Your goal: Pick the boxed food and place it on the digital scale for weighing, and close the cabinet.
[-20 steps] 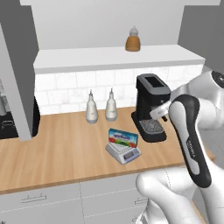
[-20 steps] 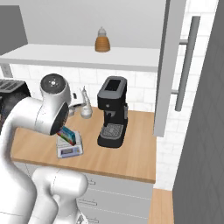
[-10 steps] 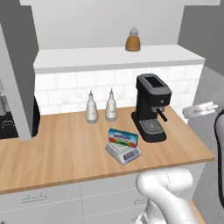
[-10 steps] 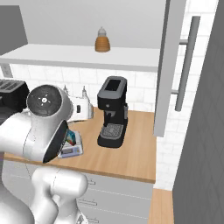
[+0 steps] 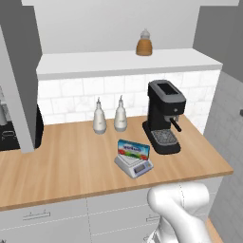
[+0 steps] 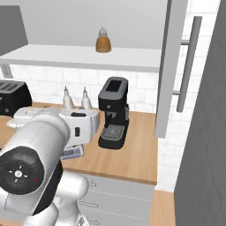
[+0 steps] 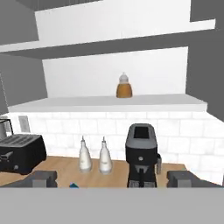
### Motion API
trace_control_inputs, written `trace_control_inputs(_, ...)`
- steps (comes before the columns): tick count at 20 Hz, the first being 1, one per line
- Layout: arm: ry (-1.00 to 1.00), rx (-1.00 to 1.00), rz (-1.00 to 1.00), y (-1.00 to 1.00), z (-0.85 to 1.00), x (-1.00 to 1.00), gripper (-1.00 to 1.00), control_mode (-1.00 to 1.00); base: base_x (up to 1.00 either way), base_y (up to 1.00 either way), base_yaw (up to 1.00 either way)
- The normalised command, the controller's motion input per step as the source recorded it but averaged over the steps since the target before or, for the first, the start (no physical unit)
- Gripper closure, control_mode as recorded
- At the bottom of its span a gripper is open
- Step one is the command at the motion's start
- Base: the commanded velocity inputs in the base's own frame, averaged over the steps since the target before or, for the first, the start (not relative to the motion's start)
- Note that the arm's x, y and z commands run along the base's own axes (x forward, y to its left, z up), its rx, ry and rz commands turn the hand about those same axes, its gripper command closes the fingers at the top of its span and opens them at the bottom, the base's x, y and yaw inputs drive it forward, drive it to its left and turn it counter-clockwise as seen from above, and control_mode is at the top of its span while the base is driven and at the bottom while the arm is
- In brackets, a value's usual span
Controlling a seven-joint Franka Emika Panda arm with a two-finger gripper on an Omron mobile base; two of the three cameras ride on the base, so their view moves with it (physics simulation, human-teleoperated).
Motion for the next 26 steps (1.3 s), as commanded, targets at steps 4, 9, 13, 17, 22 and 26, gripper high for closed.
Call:
trace_control_inputs(4, -0.29, 0.1, -0.18, -0.36, 0.79, -0.63, -1.0, -1.0, 0.0, 0.0, 0.0)
trace_control_inputs(9, -0.41, 0.04, -0.27, -0.48, 0.01, -0.59, -1.0, -1.0, 0.0, 0.0, 0.0)
trace_control_inputs(13, -0.45, 0.16, -0.25, -0.31, 0.0, -0.38, -1.0, -1.0, 0.0, 0.0, 0.0)
trace_control_inputs(17, -0.31, 0.08, -0.27, -0.08, 0.0, -0.06, -1.0, -1.0, 0.0, 0.0, 0.0)
trace_control_inputs(22, -0.01, 0.11, -0.18, -0.27, 0.0, 0.07, -1.0, -1.0, 0.0, 0.0, 0.0)
trace_control_inputs(26, 0.0, 0.08, -0.04, -0.47, -0.06, 0.14, -1.0, -1.0, 0.0, 0.0, 0.0)
